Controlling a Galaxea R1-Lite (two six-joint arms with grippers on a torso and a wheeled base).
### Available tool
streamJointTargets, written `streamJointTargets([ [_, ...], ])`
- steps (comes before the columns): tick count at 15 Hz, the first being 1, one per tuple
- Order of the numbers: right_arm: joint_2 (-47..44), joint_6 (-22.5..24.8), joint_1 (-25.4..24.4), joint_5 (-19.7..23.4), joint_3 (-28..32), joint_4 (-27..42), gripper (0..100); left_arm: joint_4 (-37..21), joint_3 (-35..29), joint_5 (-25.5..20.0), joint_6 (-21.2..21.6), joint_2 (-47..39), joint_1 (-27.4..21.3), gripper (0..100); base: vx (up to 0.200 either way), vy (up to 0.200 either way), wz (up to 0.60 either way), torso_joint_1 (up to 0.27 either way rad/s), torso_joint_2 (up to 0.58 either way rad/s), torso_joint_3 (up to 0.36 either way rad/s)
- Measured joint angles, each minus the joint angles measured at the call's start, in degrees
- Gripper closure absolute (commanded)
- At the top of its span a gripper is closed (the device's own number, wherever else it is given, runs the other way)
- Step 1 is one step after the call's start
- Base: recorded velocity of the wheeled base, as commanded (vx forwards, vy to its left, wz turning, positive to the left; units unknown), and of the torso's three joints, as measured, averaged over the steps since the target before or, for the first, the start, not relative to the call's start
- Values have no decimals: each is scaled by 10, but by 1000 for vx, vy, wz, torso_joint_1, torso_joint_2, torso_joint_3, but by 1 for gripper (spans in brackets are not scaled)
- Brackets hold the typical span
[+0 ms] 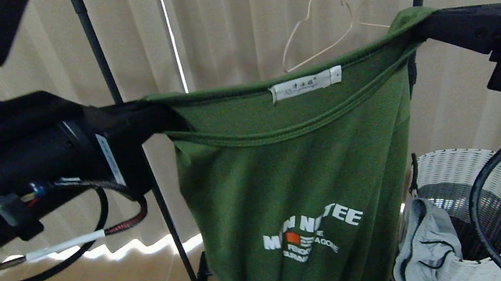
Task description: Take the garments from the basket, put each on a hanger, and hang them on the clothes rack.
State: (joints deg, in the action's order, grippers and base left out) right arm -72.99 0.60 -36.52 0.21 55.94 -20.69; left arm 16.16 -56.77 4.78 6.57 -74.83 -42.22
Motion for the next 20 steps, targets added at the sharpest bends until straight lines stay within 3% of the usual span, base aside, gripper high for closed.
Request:
streamJointTargets([
  [5, -27, 0, 48, -1, -16, 1, 100, -9, 30, 2, 9, -20, 46, 100, 0, 0, 0, 0, 0, 0],
  [11, -67, 0, 78, -3, -10, -2, 100, -6, 4, -2, 25, -71, 101, 100, 0, 0, 0, 0, 0, 0],
  [14, -75, -2, 91, -3, 14, -3, 100, 32, -37, -15, 24, -87, 99, 100, 0, 0, 0, 0, 0, 0],
  [17, -78, -1, 93, -2, 22, -28, 100, 49, -74, -80, 23, -96, 88, 100, 0, 0, 0, 0, 0, 0],
  [20, -80, -1, 93, -2, 21, -58, 100, 49, -64, -85, 25, -98, 78, 100, 0, 0, 0, 0, 0, 0],
])
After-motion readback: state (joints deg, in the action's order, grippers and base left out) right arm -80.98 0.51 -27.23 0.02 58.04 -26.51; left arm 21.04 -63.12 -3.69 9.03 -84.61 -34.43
